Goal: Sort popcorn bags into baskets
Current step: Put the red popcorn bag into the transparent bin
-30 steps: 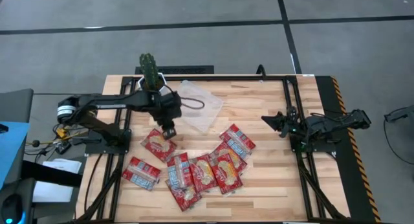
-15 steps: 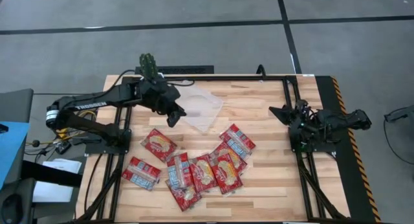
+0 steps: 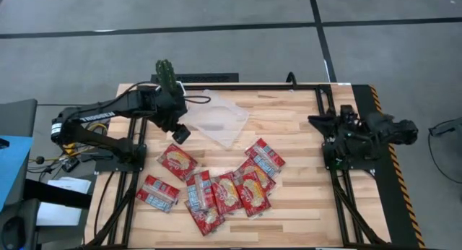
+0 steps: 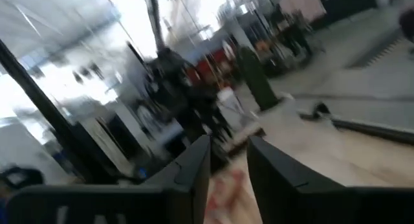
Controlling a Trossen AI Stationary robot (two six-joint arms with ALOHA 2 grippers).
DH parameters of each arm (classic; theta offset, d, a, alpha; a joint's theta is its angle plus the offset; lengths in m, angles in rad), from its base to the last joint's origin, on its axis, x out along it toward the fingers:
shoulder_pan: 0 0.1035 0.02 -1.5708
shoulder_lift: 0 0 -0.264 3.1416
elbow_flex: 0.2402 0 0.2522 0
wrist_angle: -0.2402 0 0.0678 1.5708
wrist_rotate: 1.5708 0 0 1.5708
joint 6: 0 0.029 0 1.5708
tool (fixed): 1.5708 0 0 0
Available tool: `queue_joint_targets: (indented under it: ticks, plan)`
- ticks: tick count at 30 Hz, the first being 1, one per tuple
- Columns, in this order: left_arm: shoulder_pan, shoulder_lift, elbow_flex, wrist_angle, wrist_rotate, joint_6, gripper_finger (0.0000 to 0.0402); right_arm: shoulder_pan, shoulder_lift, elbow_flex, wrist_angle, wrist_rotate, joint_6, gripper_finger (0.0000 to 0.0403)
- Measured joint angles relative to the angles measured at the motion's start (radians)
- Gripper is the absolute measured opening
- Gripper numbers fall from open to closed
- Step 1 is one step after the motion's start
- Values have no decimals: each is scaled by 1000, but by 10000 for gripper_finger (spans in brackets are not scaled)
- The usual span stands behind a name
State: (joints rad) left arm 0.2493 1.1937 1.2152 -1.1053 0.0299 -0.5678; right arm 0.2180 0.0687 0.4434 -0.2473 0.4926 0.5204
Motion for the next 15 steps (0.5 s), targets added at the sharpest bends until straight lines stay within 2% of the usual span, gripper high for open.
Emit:
queue_joint_targets:
  ticks: [6, 10, 15]
  plan:
    - [9, -58, -177, -5, -34, -155, 199, -13, 123, 93, -140, 5, 2, 136]
    - [4, -131, -331, 13, -35, -338, 199, -29, 204, 97, -142, 5, 2, 147]
    - [-21, -256, -505, 125, -75, -522, 200, -67, 299, 98, -143, 11, 3, 172]
